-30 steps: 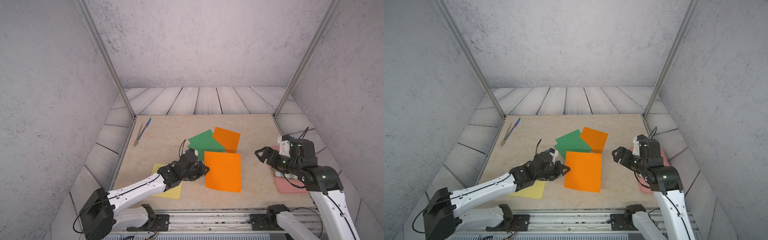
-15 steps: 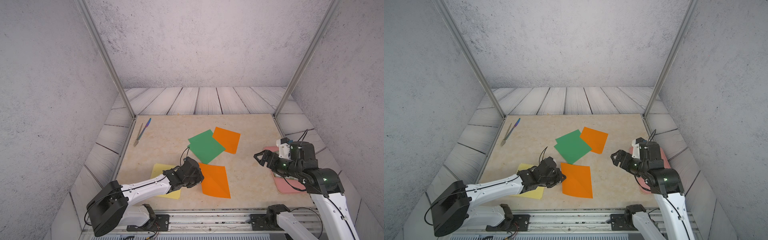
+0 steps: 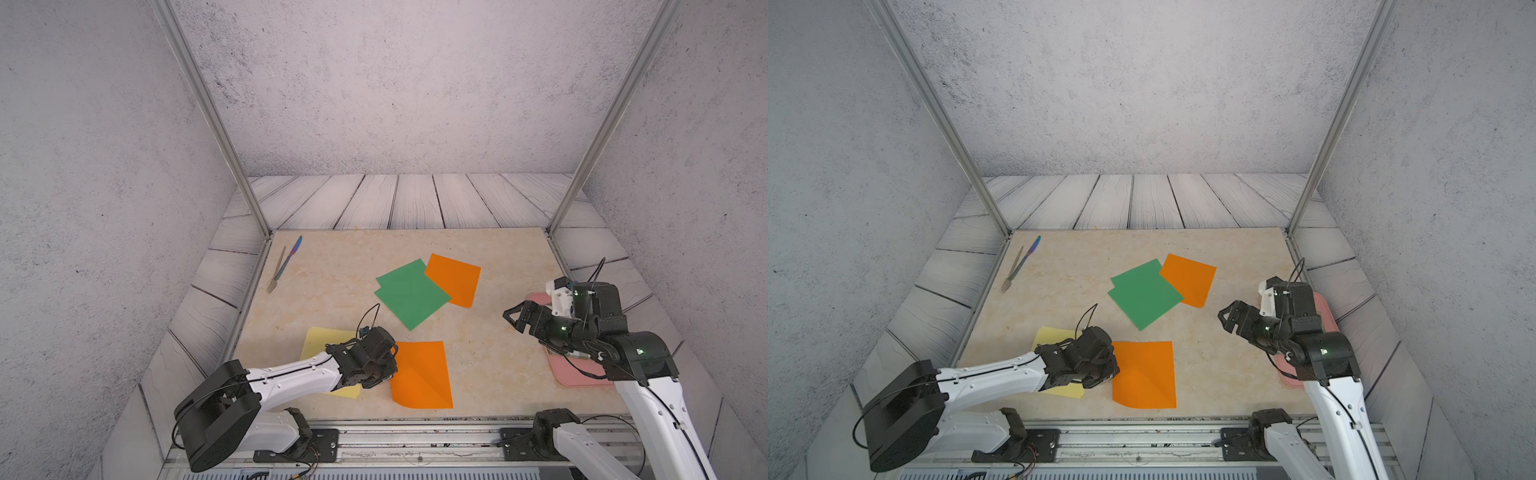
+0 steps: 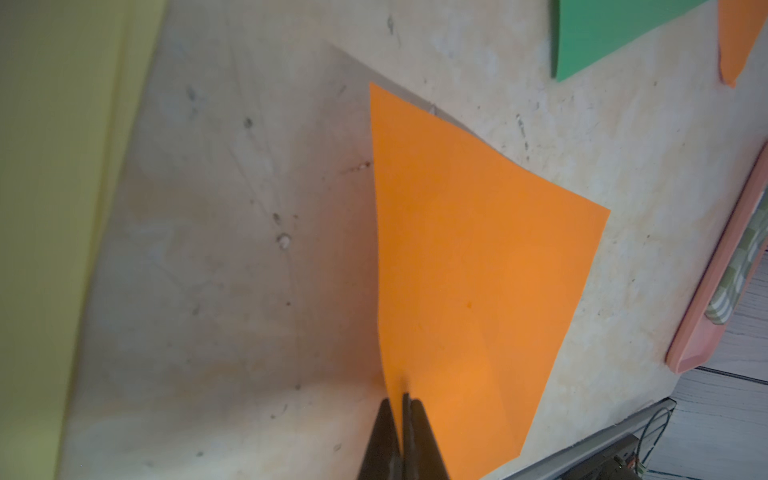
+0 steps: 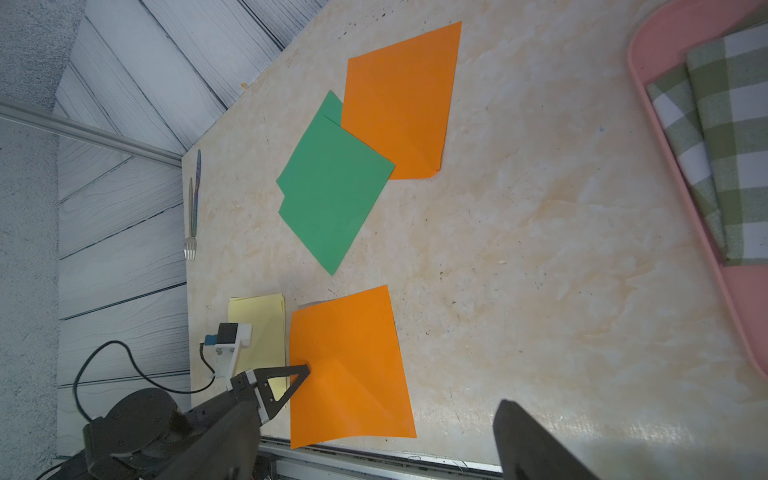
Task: Sort the scattered colored papers by color
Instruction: Place the colored paper at the center of the board.
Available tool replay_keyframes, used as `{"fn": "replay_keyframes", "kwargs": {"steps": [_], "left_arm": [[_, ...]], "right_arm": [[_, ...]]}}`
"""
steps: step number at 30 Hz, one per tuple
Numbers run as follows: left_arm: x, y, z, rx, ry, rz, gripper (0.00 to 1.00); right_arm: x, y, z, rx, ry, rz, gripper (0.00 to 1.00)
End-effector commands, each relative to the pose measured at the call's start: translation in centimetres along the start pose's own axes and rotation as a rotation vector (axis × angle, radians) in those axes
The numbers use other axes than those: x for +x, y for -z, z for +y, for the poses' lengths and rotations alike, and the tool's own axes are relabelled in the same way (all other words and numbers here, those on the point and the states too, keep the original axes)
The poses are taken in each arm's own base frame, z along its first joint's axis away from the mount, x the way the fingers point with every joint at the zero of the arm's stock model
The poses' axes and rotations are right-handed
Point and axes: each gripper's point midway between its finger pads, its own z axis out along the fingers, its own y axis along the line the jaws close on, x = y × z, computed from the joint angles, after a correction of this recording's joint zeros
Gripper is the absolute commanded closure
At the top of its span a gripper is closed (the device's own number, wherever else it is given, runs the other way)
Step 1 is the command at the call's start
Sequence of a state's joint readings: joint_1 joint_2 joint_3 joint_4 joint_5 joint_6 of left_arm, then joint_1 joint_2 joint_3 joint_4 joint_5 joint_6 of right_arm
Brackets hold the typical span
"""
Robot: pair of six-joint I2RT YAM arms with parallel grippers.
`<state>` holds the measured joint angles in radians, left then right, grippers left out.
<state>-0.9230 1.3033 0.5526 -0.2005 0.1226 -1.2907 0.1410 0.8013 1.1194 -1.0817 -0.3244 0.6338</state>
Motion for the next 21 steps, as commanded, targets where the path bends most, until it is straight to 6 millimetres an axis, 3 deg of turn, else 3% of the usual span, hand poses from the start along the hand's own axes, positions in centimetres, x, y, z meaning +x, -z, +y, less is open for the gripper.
{"fn": "replay_keyframes", "kwargs": {"steps": [1, 9, 21], "left_arm": [[0.0, -0.5, 0.9, -0.059, -0.011, 0.013, 1.00], [-0.5, -1.9, 0.3, -0.080, -0.015, 0.025, 1.00], [-2.0, -2.0, 1.0, -0.109, -0.002, 0.012, 1.00]], "right_arm": [[0.2, -0.1, 0.2, -0.016, 0.016, 0.010, 0.08], [0.7, -0.4, 0.0, -0.018, 0.014, 0.029, 0.07], [1.1, -1.0, -0.3, -0.014, 0.018, 0.052, 0.07]]}}
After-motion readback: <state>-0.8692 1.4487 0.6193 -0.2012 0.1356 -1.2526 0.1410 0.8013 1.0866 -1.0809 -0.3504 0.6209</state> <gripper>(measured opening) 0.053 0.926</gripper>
